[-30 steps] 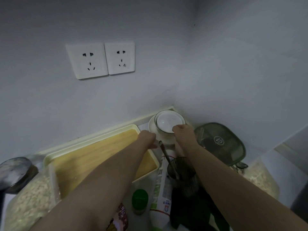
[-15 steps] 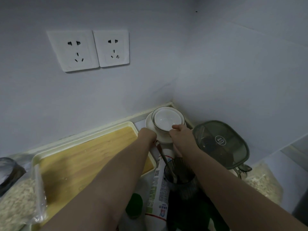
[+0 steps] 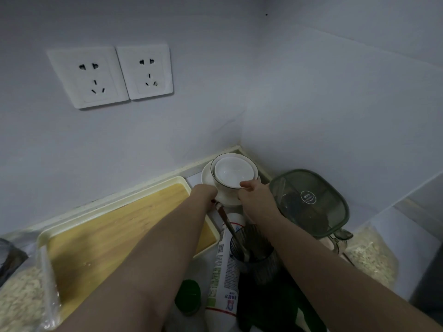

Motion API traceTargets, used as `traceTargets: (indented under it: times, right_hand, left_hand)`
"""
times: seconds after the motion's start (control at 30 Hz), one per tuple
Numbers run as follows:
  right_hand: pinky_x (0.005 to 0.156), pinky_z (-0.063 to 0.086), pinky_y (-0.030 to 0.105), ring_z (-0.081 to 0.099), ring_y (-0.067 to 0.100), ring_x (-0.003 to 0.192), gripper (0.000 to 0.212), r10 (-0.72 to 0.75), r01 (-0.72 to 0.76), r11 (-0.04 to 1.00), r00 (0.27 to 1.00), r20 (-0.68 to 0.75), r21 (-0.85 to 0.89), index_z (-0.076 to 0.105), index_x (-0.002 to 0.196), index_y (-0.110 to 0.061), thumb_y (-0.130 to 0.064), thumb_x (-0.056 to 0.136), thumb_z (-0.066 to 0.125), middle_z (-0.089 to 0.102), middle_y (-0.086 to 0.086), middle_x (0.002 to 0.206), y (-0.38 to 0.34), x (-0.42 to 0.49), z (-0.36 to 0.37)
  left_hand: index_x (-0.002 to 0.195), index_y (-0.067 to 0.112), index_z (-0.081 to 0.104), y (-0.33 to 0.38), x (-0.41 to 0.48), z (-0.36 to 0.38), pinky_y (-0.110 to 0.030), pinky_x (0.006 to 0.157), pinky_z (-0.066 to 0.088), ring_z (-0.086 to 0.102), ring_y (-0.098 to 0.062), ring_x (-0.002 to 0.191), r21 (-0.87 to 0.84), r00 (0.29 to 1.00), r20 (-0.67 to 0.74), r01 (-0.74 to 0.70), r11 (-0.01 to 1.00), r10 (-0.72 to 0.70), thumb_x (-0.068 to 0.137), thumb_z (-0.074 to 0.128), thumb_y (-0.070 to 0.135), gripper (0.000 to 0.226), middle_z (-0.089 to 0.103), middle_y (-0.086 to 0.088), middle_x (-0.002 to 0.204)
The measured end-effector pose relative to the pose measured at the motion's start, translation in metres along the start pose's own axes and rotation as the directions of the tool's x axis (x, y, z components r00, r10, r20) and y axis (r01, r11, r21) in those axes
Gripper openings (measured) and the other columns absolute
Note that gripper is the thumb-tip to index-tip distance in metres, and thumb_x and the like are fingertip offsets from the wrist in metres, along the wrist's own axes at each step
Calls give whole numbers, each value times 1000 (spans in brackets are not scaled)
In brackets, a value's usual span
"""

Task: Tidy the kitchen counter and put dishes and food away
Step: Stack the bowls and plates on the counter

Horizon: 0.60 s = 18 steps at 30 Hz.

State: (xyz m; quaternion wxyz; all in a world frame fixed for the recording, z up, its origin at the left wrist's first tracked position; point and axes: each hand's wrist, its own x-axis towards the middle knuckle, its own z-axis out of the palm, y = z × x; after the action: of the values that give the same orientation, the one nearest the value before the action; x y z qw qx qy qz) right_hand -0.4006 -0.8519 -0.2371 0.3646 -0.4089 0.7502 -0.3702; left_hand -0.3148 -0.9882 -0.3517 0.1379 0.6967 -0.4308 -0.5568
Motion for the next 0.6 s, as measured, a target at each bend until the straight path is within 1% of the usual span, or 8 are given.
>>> traceTargets:
  times: [0.07,0.17,0.2,0.27,0.33,0.43,0.53,0.6]
  right_hand:
    - [85,38,21,47,11,101,38,-10,10,1000,1000,2,-10,49,131,-7,-7,93,48,54,11,127,-1,0,-2]
    - [89,37,22,49,17,114,38,-11,11,1000,1000,-5,-14,50,131,-8,-7,93,47,52,11,131,-2,-1,-5]
    - [89,37,22,49,19,117,38,-10,10,1000,1000,-7,-11,50,130,-8,-7,93,48,52,10,131,-3,-2,-5]
    - [86,38,22,51,18,111,37,-20,20,1000,1000,-10,-7,51,129,-9,-8,92,48,54,10,128,-4,-3,-5]
    - [82,37,21,51,14,102,36,-38,38,999,999,-16,-9,52,128,-9,-7,92,47,57,10,124,-6,-3,-5]
    - [81,38,21,52,15,102,35,-52,51,999,998,-35,-8,52,127,-10,-8,93,46,58,10,123,-8,-2,-4]
    - [80,37,21,52,15,104,35,-56,55,998,998,-41,-10,52,128,-10,-9,94,46,57,8,124,-11,-2,-4]
    - [82,37,21,50,14,103,35,-54,55,999,998,-45,1,52,128,-10,-8,93,47,56,8,123,-13,-3,-4]
  left_hand:
    - [74,2,47,1,-1,-4,-30,57,47,64,-29,86,-15,1000,5,26,1000,-26,90,48,4,16,64,-18,93]
    - [85,-4,51,-2,-6,-6,-40,70,57,68,-36,86,-154,999,46,21,988,-15,86,47,-2,5,65,-25,99]
    - [91,-5,51,-2,-9,-6,-41,69,59,68,-38,85,-192,998,59,13,981,-2,85,46,-3,8,65,-27,99]
    - [94,-5,49,-2,-19,-8,-28,42,52,67,-38,75,-234,998,63,-13,972,28,85,43,-7,11,63,-26,90]
    - [92,-3,47,-1,-28,-11,-22,31,42,63,-34,65,-274,998,47,-29,961,43,86,41,-9,10,60,-23,82]
    - [96,-2,45,1,-42,-17,-27,33,49,61,-33,62,-315,997,50,-35,948,54,88,41,-10,12,60,-25,89]
    - [103,-4,47,3,-50,-24,-26,30,46,62,-35,63,-326,996,49,-53,944,72,88,41,-11,18,61,-29,100]
    - [105,-5,49,6,-56,-29,-32,32,50,64,-39,69,-352,995,39,-76,933,96,86,40,-12,22,62,-28,98]
